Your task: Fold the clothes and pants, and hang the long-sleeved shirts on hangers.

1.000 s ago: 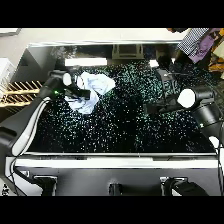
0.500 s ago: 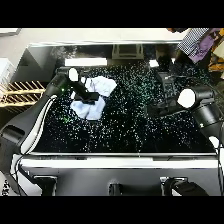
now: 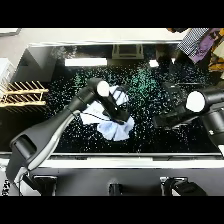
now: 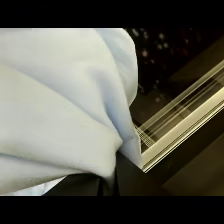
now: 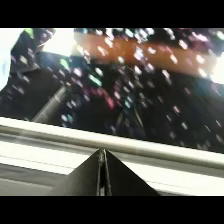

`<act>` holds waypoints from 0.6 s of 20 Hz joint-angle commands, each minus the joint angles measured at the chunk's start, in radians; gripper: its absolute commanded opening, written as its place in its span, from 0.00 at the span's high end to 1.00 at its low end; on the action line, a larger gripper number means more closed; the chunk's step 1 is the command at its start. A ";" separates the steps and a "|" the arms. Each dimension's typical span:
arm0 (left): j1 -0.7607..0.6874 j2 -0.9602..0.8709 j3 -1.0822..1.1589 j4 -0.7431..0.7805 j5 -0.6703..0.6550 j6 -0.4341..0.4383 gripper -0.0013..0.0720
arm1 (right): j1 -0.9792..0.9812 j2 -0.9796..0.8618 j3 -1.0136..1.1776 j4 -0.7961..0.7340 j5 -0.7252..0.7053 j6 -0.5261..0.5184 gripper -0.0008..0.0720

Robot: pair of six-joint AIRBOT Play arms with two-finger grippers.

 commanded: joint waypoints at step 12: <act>0.230 0.328 0.002 0.260 -0.082 -0.016 0.29 | -0.130 0.005 0.005 0.176 -0.404 0.266 0.84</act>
